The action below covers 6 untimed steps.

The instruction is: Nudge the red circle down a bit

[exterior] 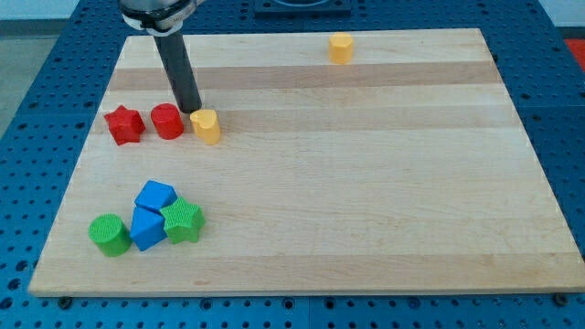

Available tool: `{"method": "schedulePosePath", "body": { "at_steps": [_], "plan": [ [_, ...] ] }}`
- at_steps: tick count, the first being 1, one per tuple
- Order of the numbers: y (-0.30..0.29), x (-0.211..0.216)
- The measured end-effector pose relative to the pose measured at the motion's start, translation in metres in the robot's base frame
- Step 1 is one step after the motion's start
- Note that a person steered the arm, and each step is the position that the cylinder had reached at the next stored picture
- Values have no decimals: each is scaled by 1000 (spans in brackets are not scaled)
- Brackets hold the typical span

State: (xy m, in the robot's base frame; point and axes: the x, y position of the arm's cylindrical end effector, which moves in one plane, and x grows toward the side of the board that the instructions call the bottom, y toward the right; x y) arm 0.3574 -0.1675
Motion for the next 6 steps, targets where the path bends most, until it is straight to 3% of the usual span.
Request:
{"method": "schedulePosePath", "body": {
  "at_steps": [6],
  "plan": [
    [-14, 4]
  ]
}}
